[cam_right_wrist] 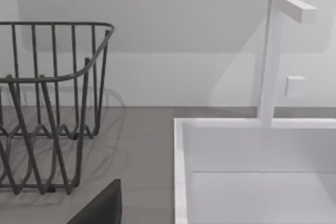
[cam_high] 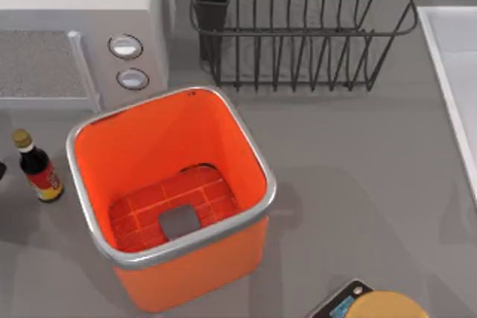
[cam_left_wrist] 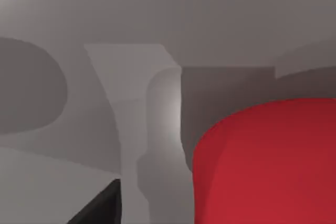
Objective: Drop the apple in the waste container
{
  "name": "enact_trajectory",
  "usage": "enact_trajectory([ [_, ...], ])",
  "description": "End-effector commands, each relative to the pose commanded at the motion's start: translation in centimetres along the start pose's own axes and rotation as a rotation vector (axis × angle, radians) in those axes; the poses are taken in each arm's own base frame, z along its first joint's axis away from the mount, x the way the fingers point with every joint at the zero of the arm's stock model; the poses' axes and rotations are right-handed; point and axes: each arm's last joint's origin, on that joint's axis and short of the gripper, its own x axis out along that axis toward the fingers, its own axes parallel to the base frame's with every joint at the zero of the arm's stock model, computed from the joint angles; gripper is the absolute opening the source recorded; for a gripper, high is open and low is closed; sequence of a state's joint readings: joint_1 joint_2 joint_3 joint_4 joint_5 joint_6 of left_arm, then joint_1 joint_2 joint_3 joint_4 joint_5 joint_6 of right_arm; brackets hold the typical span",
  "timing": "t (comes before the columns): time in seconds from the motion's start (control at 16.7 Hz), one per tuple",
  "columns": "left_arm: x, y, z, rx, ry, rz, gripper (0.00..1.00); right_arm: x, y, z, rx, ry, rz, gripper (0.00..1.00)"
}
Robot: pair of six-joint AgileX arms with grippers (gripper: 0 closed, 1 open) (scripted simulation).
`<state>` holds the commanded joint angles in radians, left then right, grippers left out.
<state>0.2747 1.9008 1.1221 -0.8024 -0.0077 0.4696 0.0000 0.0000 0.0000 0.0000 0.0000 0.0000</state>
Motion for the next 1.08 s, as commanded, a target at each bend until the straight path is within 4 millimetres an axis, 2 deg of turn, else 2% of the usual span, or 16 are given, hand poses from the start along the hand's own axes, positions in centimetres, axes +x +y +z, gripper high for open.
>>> enact_trajectory([
  [0.18, 1.37, 0.12, 0.49, 0.003, -0.003, 0.000, 1.00, 0.00, 0.00, 0.00, 0.000, 0.000, 0.000, 1.00],
  [0.48, 1.49, 0.13, 0.60, 0.004, -0.004, -0.001, 1.00, 0.00, 0.00, 0.00, 0.000, 0.000, 0.000, 1.00],
  [1.08, 1.49, 0.13, 0.60, 0.004, -0.004, -0.001, 0.25, 0.00, 0.00, 0.00, 0.000, 0.000, 0.000, 1.00],
])
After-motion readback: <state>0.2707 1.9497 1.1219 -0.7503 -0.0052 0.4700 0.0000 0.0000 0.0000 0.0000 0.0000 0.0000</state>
